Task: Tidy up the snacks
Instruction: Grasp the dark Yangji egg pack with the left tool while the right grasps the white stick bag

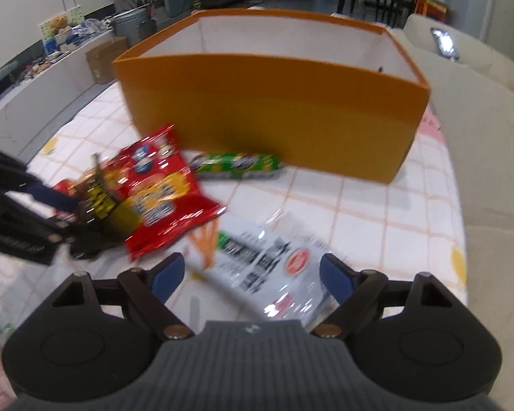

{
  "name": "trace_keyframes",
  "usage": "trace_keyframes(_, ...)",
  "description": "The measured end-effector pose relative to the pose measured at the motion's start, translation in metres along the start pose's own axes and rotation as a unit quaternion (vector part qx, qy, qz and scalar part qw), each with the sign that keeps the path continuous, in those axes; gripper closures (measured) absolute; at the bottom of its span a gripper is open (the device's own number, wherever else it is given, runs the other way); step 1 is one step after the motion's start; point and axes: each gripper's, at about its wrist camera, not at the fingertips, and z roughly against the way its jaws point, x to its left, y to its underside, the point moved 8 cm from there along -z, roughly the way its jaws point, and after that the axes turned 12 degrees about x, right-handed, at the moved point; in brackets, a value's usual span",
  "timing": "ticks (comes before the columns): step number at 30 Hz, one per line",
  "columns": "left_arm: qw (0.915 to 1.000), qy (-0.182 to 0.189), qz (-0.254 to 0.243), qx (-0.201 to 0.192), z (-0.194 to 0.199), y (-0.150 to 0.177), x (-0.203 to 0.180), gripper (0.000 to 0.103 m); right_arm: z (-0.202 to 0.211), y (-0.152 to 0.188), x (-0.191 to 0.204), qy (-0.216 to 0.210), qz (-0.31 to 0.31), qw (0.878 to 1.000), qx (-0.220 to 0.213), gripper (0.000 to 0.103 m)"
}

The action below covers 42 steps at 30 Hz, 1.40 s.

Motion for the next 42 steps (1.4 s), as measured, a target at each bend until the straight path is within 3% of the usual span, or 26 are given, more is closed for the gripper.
trace_keyframes(8,0.9989,0.045,-0.008,0.013,0.003,0.01,-0.013,0.049,0.002,0.019,0.034,-0.063,0.015,0.997,0.044,0.026)
trace_keyframes(13,0.9994,0.029,-0.004,-0.019,0.013,0.009,-0.013,0.048,0.013,0.013,0.032,-0.014,0.044,0.999,0.004,0.026)
trace_keyframes(15,0.9991,0.026,-0.002,-0.032,0.014,0.006,-0.012,0.039,0.013,0.008,0.027,0.01,0.058,0.998,-0.009,0.026)
trace_keyframes(26,0.9995,0.01,-0.002,-0.031,-0.008,0.0,-0.011,0.034,-0.024,-0.016,0.013,0.054,0.101,0.993,-0.021,0.026)
trace_keyframes(38,0.9995,0.008,0.007,-0.029,-0.018,-0.001,-0.01,0.034,-0.016,0.004,0.027,0.033,0.078,0.996,0.024,0.043)
trace_keyframes(42,0.9993,0.016,0.014,-0.031,-0.017,-0.001,-0.01,0.04,-0.013,0.011,0.037,0.01,0.082,0.996,0.033,0.045)
